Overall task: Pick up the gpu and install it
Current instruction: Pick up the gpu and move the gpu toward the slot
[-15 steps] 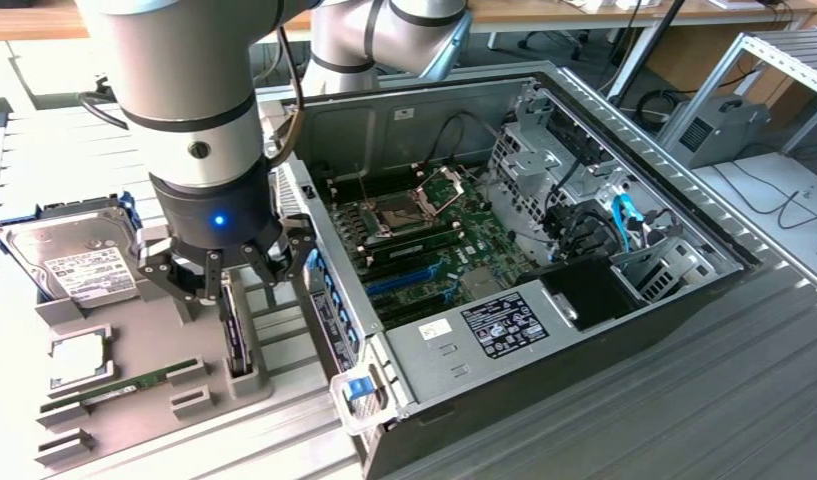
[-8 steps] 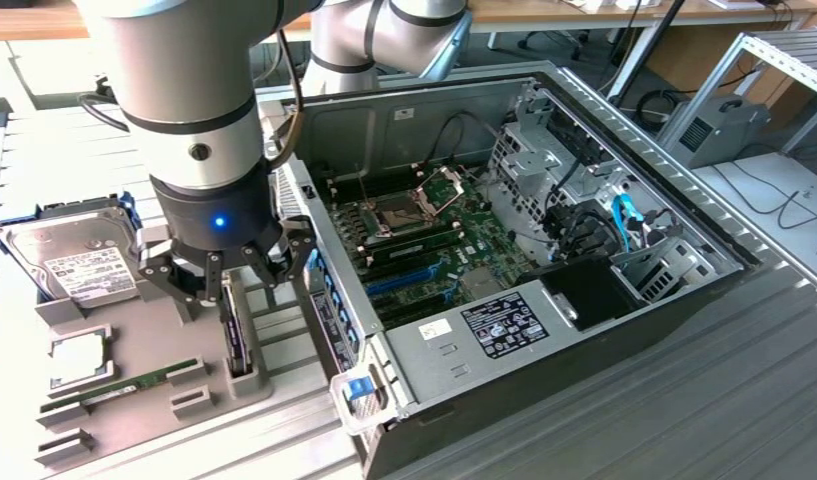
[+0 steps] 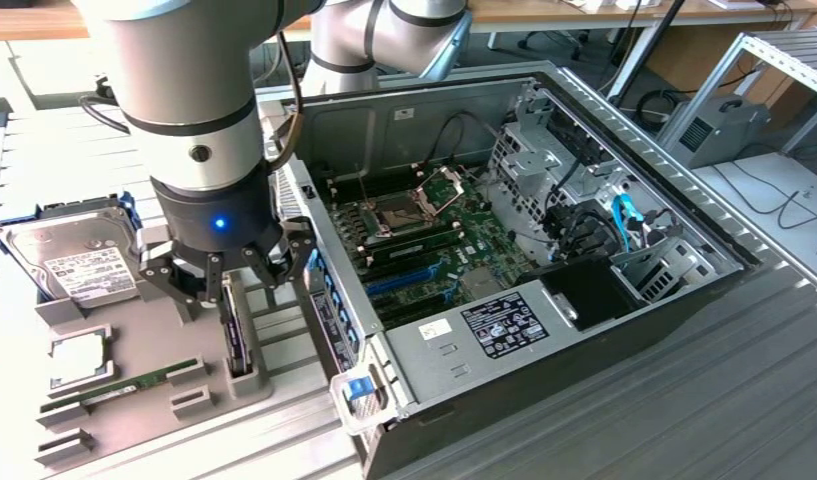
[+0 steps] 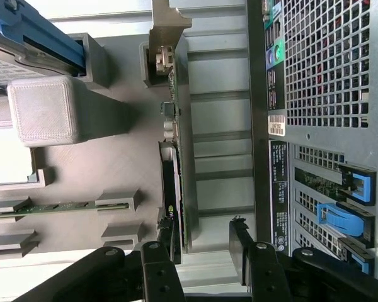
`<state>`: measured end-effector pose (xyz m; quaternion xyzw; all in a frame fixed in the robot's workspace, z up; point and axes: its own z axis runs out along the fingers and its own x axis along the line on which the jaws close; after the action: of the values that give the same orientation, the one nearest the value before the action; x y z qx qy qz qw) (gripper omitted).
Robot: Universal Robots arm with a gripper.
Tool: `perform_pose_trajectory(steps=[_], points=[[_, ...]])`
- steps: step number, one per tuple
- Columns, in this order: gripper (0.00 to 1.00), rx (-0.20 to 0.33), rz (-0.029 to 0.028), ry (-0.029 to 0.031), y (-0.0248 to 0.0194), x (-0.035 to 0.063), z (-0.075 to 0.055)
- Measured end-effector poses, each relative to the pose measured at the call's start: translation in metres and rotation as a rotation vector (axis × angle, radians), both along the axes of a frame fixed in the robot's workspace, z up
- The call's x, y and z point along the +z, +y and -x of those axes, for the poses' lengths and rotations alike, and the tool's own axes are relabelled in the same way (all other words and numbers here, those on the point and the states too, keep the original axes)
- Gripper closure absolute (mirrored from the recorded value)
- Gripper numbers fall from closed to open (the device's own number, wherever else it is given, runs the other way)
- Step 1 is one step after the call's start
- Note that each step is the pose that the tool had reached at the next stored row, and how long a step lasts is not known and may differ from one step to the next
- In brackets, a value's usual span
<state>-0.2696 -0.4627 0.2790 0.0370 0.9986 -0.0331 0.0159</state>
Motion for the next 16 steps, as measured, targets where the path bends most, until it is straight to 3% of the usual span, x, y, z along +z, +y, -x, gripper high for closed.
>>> perform_pose_trajectory(steps=[16], points=[[0.52, 0.0, 0.011, 0.0, 0.0, -0.0034, 0.0]])
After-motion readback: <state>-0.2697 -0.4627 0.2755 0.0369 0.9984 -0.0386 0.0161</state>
